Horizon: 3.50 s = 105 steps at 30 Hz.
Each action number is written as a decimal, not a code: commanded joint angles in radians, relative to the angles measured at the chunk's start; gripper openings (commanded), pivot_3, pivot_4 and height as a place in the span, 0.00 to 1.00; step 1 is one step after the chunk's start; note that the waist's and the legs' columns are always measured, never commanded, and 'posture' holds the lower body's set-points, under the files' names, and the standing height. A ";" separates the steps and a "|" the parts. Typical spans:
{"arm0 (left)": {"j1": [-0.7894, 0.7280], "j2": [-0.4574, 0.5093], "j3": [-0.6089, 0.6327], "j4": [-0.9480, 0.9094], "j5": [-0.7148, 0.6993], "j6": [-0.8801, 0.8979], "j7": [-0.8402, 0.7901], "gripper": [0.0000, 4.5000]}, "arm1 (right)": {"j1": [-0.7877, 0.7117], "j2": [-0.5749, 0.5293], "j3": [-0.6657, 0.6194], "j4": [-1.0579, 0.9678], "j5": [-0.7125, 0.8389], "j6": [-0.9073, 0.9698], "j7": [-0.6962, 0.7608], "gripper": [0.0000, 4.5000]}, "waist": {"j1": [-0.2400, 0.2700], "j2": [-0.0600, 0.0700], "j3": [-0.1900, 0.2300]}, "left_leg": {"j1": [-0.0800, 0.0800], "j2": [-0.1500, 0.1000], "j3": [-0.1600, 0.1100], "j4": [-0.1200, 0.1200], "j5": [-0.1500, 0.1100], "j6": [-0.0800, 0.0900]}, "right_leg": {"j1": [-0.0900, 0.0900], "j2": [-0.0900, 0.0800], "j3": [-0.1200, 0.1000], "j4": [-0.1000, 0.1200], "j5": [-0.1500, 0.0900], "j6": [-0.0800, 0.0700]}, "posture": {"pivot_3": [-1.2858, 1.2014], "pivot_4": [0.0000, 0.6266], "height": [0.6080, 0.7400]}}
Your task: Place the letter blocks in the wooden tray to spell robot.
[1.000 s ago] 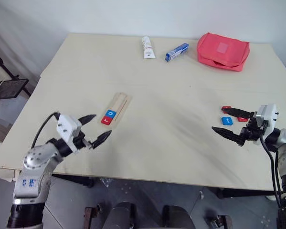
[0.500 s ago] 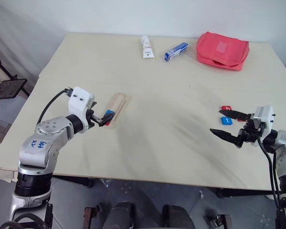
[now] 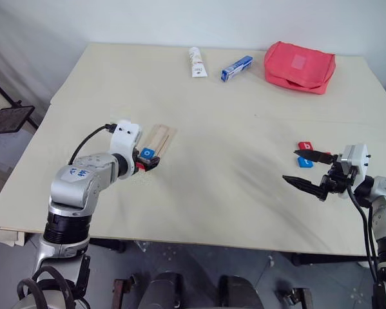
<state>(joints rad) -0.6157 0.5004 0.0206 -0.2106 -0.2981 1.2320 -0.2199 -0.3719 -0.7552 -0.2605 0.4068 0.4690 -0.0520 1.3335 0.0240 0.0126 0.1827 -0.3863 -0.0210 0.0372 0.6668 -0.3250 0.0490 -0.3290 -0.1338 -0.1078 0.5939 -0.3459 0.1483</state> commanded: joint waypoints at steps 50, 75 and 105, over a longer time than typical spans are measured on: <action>-0.333 0.024 -0.433 0.352 0.217 -0.669 -0.664 0.75 | 0.074 -0.017 -0.069 -0.098 0.019 -0.013 -0.037 1.00 | 0.005 0.000 0.000 | -0.004 -0.002 0.000 0.003 0.000 0.001 | -0.004 -0.001 -0.002 0.006 0.000 0.000 | 0.52 0.24 1.00; -0.330 -0.244 -0.604 0.377 0.374 -0.643 -0.719 0.75 | 0.484 -0.054 -0.272 -0.302 0.085 -0.058 -0.053 1.00 | 0.007 -0.001 0.001 | -0.013 -0.002 0.001 0.016 0.000 0.003 | -0.013 -0.003 -0.001 0.015 0.000 0.000 | 0.52 0.24 1.00; -0.176 -0.156 -0.093 0.424 -0.008 -1.164 -0.926 1.00 | 0.529 -0.005 -0.297 -0.467 0.104 0.104 -0.310 1.00 | 0.004 -0.001 0.001 | -0.013 -0.002 0.000 0.017 0.000 0.003 | -0.013 -0.003 -0.003 0.018 0.000 0.000 | 0.52 0.24 1.00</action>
<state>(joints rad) -0.8027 0.3333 -0.1035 0.2115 -0.2773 0.1068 -1.1252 0.1500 -0.7677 -0.5212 -0.0322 0.5533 0.0470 1.0443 0.0278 0.0117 0.1832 -0.3990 -0.0230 0.0371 0.6836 -0.3254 0.0523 -0.3423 -0.1371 -0.1107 0.6120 -0.3459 0.1484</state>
